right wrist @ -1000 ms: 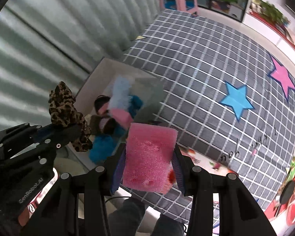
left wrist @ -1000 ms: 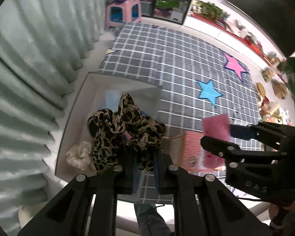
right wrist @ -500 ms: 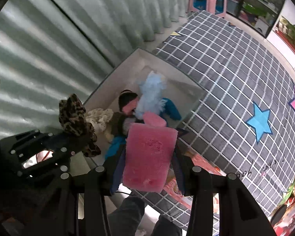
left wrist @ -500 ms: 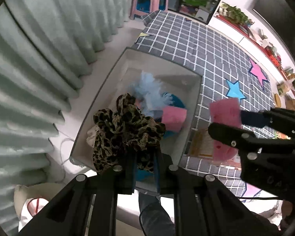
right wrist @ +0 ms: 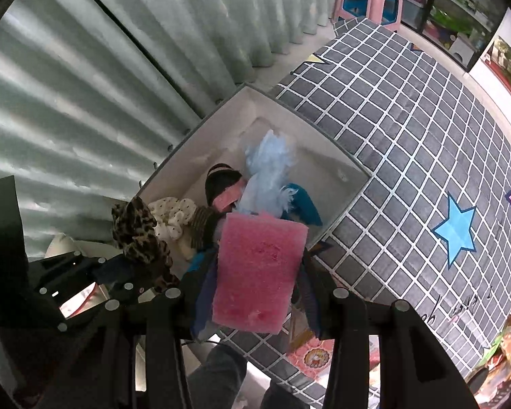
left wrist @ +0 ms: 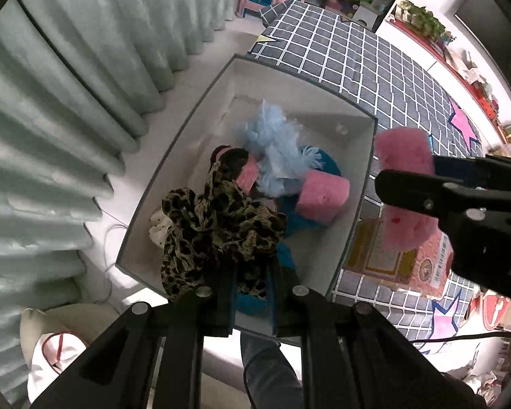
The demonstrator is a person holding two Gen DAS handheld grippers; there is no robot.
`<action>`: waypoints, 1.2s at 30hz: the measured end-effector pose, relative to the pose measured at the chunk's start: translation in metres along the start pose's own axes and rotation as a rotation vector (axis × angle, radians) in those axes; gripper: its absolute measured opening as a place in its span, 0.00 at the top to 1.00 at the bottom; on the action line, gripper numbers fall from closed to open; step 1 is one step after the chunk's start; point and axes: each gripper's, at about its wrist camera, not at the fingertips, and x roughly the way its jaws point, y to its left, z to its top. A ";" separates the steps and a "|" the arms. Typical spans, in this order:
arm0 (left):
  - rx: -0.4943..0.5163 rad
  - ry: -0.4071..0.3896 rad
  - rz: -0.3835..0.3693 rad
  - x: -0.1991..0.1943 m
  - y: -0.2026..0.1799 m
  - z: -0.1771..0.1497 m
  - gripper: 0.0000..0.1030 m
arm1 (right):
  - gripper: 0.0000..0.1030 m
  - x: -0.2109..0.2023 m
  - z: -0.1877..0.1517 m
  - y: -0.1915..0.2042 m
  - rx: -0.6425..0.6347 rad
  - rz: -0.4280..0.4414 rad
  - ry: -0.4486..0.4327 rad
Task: Organize soft objects
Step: 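Carry the leopard scrunchie and pink sponge with both tools over the white box, then open left tool to drop the scrunchie while right tool drops pink sponge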
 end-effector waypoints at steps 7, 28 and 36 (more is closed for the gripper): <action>0.005 0.010 0.004 0.011 0.002 0.013 0.85 | 0.56 0.009 0.011 -0.011 0.029 -0.004 0.014; -0.027 -0.107 0.116 0.005 0.005 0.038 0.17 | 0.00 0.016 0.036 -0.022 0.003 -0.049 0.009; -0.062 -0.059 0.118 0.006 0.017 0.034 0.14 | 0.00 0.013 0.028 -0.016 -0.029 -0.084 0.007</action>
